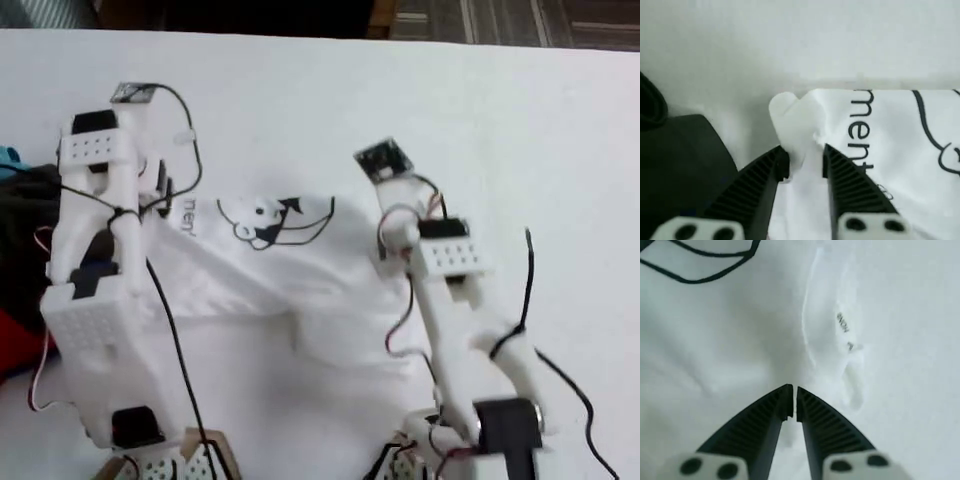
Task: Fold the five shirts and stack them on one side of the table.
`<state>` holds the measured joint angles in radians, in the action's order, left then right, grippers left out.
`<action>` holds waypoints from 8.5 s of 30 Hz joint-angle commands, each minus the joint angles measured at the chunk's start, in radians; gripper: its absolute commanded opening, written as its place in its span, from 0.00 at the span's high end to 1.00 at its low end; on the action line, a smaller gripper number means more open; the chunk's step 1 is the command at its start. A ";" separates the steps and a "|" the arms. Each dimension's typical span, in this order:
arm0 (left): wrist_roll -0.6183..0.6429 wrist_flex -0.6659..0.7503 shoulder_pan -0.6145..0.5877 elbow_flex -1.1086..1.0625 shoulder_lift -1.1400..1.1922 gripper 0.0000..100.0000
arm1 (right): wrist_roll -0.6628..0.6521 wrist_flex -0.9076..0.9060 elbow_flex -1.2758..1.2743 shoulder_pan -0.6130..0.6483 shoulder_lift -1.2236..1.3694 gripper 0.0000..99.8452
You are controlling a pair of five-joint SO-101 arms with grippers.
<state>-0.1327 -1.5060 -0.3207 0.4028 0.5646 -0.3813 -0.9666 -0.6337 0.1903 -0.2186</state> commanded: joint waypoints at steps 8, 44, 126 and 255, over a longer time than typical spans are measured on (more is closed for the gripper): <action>-0.052 -0.279 -0.009 0.071 -0.164 0.92 | 0.080 -0.119 0.574 0.061 0.475 0.98; -0.259 0.158 -0.060 -0.720 -0.318 0.97 | -0.012 -0.438 0.957 -0.104 0.607 0.98; -0.117 0.193 0.166 -0.137 0.115 0.97 | -0.086 0.166 0.017 -0.042 0.022 0.98; -0.080 0.413 0.143 -0.720 -0.259 0.97 | -0.493 -0.401 0.756 0.105 0.501 0.98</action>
<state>-0.2217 -1.0871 -0.1626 -0.3245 0.2992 -0.8707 -1.3671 -0.0353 0.3069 0.2202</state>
